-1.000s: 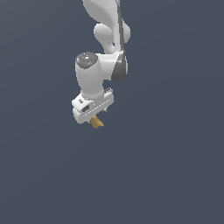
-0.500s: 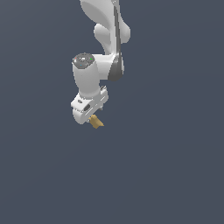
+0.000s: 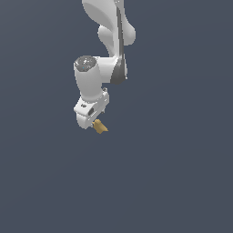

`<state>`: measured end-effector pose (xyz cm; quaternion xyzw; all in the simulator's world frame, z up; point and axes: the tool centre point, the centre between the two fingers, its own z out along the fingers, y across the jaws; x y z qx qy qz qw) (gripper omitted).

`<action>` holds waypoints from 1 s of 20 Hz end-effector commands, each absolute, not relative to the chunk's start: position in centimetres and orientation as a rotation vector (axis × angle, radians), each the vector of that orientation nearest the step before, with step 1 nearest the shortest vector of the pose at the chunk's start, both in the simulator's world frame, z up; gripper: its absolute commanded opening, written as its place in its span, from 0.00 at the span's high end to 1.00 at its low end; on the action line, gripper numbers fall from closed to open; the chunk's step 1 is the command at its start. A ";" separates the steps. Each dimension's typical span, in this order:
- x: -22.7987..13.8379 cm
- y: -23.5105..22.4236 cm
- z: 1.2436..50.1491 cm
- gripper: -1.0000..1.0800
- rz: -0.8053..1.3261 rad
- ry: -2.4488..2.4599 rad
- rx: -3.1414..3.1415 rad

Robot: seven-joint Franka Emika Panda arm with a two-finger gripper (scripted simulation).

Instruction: Pick up the object and move it to a goal position.

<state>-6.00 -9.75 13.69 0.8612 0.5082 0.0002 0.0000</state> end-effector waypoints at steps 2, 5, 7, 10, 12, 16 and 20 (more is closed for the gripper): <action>-6.1 -9.8 13.6 0.04 0.000 1.617 2.694; -6.1 -9.8 13.6 0.04 0.000 1.612 2.697; -6.1 -9.8 13.3 0.04 0.000 1.612 2.697; -6.1 -9.8 12.5 0.04 0.000 1.613 2.696; -6.2 -9.8 11.5 0.04 0.000 1.614 2.695; -6.2 -9.8 9.6 0.04 0.000 1.616 2.694; -6.2 -9.8 8.7 0.04 0.000 1.617 2.694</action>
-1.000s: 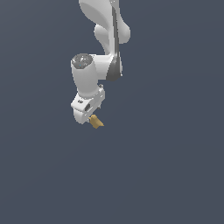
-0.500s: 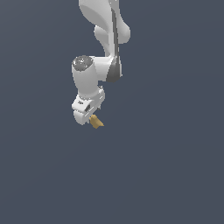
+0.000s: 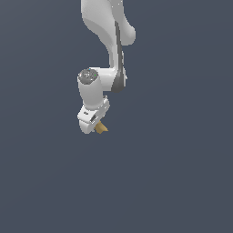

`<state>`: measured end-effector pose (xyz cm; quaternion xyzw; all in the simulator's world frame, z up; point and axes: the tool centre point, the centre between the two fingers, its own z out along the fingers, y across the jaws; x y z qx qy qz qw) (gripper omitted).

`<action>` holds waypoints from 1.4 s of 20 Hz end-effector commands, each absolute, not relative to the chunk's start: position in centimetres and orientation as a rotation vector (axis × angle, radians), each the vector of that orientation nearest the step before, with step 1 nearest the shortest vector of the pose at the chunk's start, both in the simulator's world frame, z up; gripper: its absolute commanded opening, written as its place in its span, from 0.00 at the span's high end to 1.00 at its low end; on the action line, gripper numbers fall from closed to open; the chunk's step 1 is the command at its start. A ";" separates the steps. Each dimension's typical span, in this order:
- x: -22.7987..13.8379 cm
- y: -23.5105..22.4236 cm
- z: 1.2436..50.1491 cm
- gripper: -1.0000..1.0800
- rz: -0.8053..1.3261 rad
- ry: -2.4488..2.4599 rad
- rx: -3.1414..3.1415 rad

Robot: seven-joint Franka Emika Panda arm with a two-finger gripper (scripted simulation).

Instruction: Pick up the object and move it to a goal position.

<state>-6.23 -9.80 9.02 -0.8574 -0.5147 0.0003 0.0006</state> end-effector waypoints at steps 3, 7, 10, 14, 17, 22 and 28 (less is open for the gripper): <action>-6.1 -9.8 8.6 1.00 0.000 -1.617 -2.693; -6.1 -9.8 8.6 1.00 0.000 -1.617 -2.693; -6.1 -9.8 8.6 1.00 0.000 -1.617 -2.693; -6.1 -9.8 8.7 1.00 0.000 -1.618 -2.693; -6.2 -9.9 9.1 1.00 0.000 -1.618 -2.693; -6.4 -10.3 10.9 1.00 0.000 -1.618 -2.693; -6.9 -11.1 14.9 1.00 -0.001 -1.618 -2.692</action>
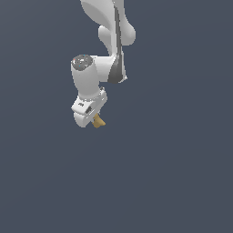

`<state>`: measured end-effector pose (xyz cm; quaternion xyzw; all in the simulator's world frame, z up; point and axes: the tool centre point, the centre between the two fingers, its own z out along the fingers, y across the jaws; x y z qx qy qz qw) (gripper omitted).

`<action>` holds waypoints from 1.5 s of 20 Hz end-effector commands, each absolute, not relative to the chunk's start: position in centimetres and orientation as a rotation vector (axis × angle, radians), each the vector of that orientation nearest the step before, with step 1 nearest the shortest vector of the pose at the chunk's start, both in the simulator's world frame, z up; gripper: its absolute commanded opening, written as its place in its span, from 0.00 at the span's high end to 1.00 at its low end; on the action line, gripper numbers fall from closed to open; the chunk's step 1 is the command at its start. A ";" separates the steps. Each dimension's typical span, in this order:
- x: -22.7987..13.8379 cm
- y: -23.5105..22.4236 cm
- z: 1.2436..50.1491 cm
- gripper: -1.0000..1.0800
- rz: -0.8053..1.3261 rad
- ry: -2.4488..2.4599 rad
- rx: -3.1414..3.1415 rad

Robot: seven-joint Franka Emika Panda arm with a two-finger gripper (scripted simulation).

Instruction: Pick up the object and move it to a goal position.

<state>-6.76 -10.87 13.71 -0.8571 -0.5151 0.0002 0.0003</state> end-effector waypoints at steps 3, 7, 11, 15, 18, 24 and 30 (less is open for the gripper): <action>-7.2 -11.6 17.6 1.00 -0.002 -1.618 -2.692; -7.7 -12.5 21.9 1.00 -0.002 -1.619 -2.691; -8.2 -13.4 26.3 1.00 -0.003 -1.619 -2.691; -8.6 -14.3 30.5 1.00 -0.003 -1.619 -2.691; -8.9 -15.0 33.7 1.00 -0.003 -1.619 -2.691; -9.5 -16.3 39.9 1.00 -0.003 -1.619 -2.691; -9.9 -17.7 45.7 1.00 -0.002 -1.618 -2.692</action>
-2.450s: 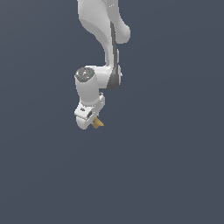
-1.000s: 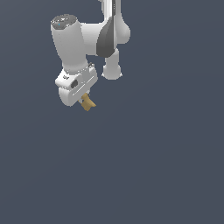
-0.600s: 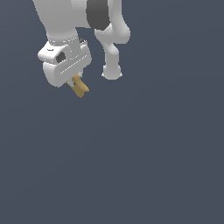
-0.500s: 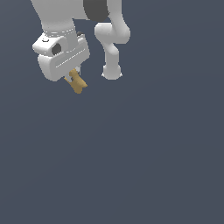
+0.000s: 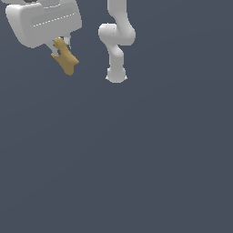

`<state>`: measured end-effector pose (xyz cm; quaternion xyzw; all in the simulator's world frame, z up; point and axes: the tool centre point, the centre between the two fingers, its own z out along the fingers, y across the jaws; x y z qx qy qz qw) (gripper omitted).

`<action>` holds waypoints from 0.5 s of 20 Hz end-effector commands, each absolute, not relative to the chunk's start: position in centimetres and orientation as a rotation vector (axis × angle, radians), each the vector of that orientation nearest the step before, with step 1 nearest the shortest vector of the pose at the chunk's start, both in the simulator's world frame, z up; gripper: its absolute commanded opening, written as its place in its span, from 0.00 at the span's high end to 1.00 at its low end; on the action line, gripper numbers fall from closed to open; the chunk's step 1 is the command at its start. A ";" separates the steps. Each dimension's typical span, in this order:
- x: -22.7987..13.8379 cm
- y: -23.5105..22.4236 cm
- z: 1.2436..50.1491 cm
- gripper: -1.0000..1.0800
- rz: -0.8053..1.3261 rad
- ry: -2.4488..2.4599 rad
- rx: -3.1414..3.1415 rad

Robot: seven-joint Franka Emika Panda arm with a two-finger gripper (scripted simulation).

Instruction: Pick up the object and move it to a goal position.

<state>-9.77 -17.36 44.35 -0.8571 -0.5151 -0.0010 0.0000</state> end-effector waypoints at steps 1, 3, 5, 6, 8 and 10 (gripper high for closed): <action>-10.0 -17.9 46.6 1.00 -0.002 -1.618 -2.692; -10.0 -18.2 48.0 1.00 -0.001 -1.618 -2.692; -10.1 -18.5 49.2 1.00 -0.001 -1.618 -2.692; -10.1 -18.6 49.8 1.00 -0.001 -1.618 -2.692; -10.1 -18.8 50.7 1.00 0.000 -1.618 -2.693; -10.1 -19.0 51.4 1.00 0.000 -1.618 -2.693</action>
